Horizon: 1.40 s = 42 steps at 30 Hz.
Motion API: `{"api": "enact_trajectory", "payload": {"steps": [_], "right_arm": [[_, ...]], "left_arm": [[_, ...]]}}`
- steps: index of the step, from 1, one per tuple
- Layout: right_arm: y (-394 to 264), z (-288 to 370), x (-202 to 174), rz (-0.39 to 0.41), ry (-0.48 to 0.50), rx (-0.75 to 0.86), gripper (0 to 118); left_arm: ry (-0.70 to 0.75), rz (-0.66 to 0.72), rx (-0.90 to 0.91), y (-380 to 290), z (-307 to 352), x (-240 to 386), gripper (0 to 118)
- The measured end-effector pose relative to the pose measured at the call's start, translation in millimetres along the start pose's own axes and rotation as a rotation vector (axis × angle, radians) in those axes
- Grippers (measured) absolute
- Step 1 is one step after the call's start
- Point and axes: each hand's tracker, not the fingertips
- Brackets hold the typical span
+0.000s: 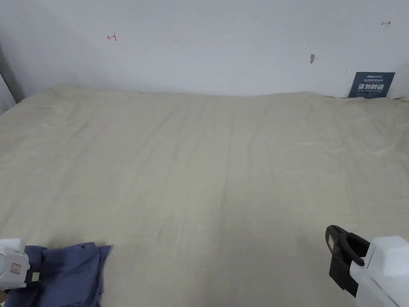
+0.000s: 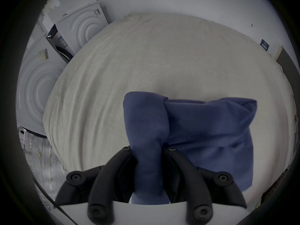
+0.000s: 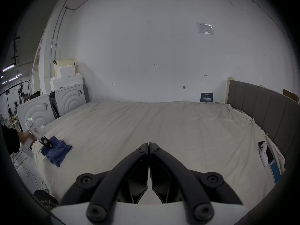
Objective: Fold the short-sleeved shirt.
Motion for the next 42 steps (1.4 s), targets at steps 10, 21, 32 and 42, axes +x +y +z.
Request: {"api": "enact_trajectory", "payload": {"steps": [10,21,32,42], "right_arm": [[18,30,21,0.018,-0.005,0.025,0],[68,92,49,0.057,-0.104,0.138,0],[93,129,68,0.046,-0.145,0.257,0],[94,146,78,0.044,-0.180,0.300,0]], "left_arm": [[0.022,0.184,0.131,4,49,5,101],[-0.059,0.059,0.756,-9,235,92,101],[-0.199,-0.008,1.069,-38,334,189,98],[-0.293,0.017,1.194,-80,337,254,25]]}}
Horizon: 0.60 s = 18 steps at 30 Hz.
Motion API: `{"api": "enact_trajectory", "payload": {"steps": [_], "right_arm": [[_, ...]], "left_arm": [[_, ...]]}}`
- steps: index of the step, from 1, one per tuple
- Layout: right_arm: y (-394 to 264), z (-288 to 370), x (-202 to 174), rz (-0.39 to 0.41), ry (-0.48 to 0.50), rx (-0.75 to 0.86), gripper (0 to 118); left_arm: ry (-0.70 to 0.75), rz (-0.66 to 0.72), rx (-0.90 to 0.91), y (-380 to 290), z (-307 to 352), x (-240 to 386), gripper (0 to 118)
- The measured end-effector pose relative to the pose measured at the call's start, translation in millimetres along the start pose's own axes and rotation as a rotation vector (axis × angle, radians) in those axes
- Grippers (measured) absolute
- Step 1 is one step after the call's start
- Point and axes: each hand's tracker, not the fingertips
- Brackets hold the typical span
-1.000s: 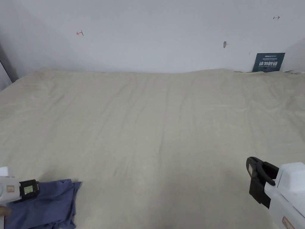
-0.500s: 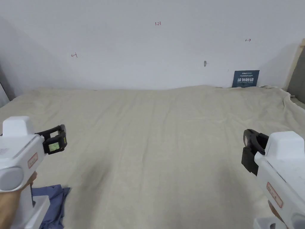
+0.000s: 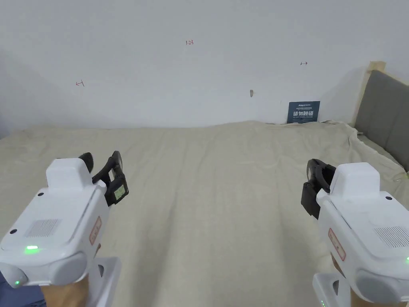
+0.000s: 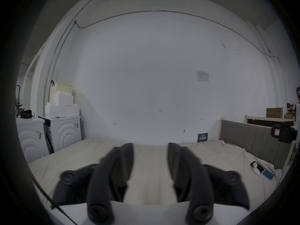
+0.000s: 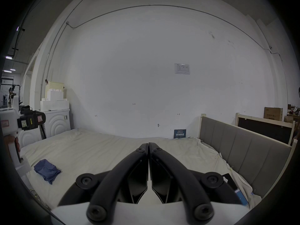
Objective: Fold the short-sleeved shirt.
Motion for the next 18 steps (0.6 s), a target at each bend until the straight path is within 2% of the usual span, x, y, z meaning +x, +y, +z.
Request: {"api": "enact_trajectory", "payload": {"steps": [1,4,9,18], "right_arm": [[0,1,2,0.000,-0.002,0.003,0],[-2,3,6,0.002,-0.014,0.008,0],[-2,9,9,-0.007,-0.021,0.013,0],[-3,15,10,-0.009,-0.026,0.010,0]], "left_arm": [[-0.008,0.003,0.002,-3,2,3,16],[-0.055,0.015,-0.003,-12,7,13,0],[-0.091,0.017,-0.024,-25,12,25,0],[-0.075,0.008,-0.029,-27,17,29,0]]}}
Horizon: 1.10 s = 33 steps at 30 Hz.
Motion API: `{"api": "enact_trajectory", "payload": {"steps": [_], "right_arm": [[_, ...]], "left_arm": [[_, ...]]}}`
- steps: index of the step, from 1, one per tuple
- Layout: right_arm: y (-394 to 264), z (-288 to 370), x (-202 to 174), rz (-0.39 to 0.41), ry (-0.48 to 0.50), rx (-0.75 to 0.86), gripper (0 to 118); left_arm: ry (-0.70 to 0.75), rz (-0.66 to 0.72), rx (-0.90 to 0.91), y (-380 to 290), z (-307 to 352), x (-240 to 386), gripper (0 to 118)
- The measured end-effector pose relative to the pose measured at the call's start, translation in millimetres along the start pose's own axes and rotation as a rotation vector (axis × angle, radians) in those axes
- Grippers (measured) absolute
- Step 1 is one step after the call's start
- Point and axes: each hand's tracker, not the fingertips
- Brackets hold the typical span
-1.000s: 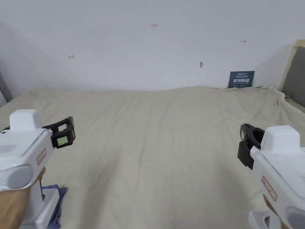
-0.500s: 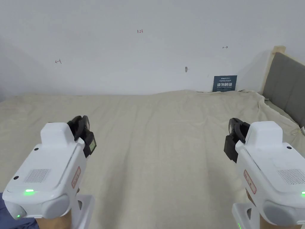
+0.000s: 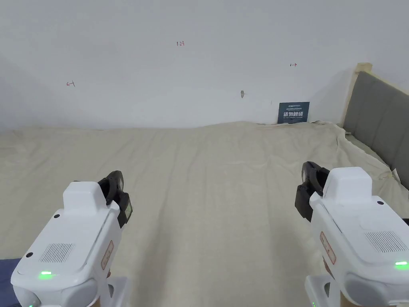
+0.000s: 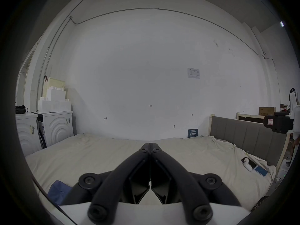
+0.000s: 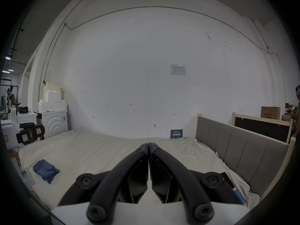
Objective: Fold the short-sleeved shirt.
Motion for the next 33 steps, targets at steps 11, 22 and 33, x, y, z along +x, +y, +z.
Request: {"api": "enact_trajectory", "payload": {"steps": [11,22,33], "right_arm": [[0,3,-1,-0.006,0.008,-0.001,0],[-1,4,2,-0.004,0.001,0.001,0],[0,5,3,-0.005,0.002,0.003,0]], "left_arm": [[-0.012,-0.017,-0.007,1,3,6,0],[-0.007,-0.023,-0.011,-1,3,9,0],[-0.007,-0.020,-0.014,-2,4,6,0]]}}
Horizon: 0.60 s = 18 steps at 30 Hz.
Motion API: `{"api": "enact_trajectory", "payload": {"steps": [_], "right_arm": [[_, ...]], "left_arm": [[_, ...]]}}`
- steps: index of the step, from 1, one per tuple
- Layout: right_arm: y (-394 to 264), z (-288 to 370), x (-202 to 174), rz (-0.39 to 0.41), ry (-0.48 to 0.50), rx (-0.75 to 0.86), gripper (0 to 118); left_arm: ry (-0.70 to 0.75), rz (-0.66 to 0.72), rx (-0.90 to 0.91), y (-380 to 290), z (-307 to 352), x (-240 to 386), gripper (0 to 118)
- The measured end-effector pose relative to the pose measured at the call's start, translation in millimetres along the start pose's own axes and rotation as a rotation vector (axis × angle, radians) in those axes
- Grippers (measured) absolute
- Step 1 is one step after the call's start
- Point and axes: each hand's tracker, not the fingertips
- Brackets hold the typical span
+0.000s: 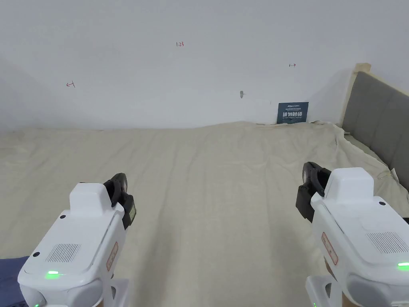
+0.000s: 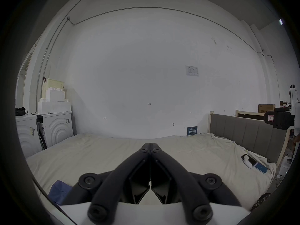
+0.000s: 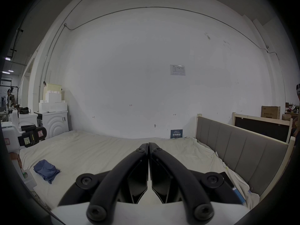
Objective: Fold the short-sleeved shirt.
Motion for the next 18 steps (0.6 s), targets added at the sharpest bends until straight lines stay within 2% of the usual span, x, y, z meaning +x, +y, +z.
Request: {"api": "enact_trajectory", "payload": {"steps": [18], "right_arm": [[1.4,1.6,-2.5,0.008,0.004,0.001,0]], "left_arm": [[0.003,0.001,-0.001,0.8,1.1,-5.1,0]]}}
